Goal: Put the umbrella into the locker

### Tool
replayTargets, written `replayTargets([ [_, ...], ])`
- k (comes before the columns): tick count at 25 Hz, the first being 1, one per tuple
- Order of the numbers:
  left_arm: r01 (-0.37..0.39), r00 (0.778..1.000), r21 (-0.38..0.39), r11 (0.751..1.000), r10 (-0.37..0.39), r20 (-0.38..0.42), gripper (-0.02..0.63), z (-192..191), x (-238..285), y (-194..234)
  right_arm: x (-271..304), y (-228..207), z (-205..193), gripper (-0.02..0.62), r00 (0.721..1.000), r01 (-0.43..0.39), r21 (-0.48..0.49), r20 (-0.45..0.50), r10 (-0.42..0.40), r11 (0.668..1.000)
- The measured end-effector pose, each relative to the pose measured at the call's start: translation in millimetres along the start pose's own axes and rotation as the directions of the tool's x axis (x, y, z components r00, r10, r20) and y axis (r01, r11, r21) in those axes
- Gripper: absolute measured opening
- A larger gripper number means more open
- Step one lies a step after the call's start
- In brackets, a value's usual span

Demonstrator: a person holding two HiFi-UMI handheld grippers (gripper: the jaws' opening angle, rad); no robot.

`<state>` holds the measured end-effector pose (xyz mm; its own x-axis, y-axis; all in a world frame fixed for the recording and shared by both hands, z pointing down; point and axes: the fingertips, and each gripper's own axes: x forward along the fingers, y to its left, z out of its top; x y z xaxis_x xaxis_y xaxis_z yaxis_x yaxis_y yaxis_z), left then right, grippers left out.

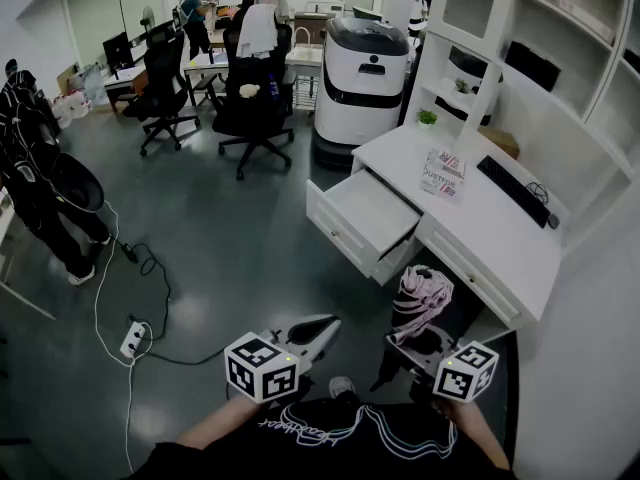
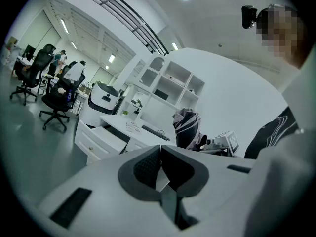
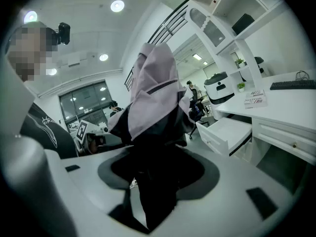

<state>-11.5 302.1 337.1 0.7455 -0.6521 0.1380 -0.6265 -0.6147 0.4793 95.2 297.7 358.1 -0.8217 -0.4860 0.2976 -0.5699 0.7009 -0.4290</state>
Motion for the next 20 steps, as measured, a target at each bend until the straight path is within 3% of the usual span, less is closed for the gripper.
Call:
replayTargets([
  [5,-0.019,1.0,0.071,0.997,0.019,0.006,0.006,8,-12,-7,-4,12,4,0.227,1.0,-0.001,-0.008,0.011,0.001,1.0],
  [14,-0.039,0.998,0.065,0.997,0.035,0.052,0.006,10,-38,-8,-6,29,4,0.227,0.999,0.008,-0.052,0.052,-0.005,0.999],
  [20,-0.046,0.997,0.048,0.998,0.043,0.062,0.006,14,-36,1,-3,16,12,0.227,0.996,0.016,-0.021,0.083,-0.014,1.0],
])
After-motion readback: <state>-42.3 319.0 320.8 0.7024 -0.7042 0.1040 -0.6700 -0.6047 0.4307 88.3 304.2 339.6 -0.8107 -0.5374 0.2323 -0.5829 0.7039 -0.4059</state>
